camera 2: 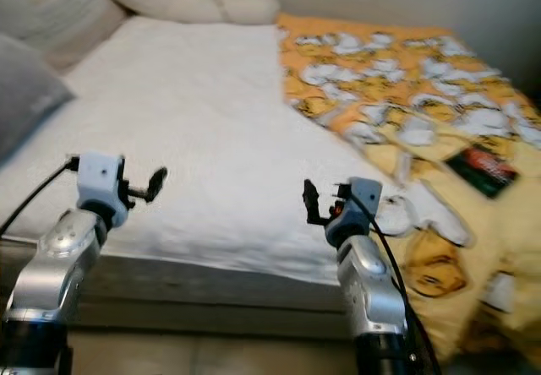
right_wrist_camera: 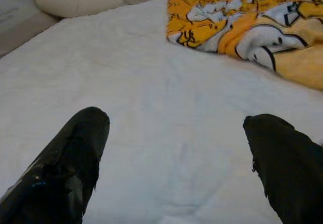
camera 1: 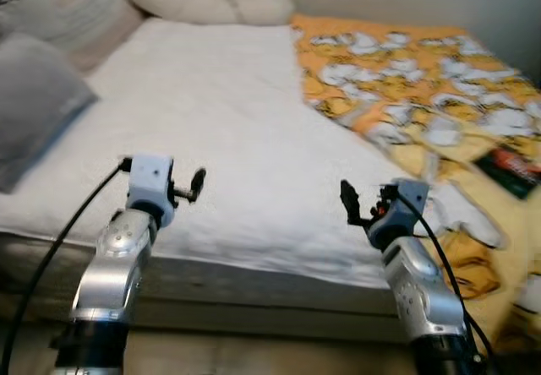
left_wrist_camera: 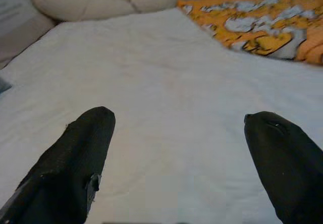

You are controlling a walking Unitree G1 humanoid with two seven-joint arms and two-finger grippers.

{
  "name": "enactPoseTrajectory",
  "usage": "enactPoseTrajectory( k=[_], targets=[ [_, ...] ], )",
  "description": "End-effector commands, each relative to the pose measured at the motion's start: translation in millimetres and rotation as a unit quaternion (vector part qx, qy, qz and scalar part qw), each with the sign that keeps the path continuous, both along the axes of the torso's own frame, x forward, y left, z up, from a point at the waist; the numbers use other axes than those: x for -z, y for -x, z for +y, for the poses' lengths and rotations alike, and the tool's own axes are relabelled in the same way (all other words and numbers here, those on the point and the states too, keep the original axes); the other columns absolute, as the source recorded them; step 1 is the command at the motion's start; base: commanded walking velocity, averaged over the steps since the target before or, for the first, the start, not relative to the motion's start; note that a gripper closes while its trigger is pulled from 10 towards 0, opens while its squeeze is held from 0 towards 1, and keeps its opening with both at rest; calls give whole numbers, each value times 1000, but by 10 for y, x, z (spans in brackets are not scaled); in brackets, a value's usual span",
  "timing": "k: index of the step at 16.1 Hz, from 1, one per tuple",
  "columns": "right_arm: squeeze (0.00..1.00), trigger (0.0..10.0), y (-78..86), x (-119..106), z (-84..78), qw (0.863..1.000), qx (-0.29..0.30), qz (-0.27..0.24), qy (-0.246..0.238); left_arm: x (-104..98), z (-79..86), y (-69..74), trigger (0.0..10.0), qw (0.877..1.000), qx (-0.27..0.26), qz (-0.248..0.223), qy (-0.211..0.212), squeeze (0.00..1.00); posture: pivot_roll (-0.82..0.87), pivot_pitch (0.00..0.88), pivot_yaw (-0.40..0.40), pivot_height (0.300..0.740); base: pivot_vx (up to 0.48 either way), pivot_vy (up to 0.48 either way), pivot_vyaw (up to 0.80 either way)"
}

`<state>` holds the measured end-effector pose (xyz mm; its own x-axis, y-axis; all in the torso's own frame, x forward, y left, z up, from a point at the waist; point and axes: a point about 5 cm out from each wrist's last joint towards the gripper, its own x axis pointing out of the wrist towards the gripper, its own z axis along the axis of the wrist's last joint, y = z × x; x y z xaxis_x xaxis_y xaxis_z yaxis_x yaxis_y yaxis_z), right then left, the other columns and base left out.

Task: Clean up the room

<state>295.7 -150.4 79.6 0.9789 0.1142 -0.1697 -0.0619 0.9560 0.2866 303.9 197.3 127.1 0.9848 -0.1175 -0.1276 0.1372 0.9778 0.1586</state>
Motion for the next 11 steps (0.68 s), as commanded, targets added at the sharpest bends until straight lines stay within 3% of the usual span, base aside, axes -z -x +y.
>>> enactPoseTrajectory(
  k=[1, 11],
  targets=[
    [0, 10000, -52, -34, 63, 1000, -9, -6, 1, 51, 36, -3, 10000, 1000, -6, 11, -1, 1000, 6, 0, -7, 740, 0, -480, 0],
    [0, 10000, -126, -39, 125, 1000, -23, -12, 17, 40, 37, -60, 10000, 1000, -7, 7, -3, 1000, 5, 0, -1, 740, 0, -480, 0]
  ],
)
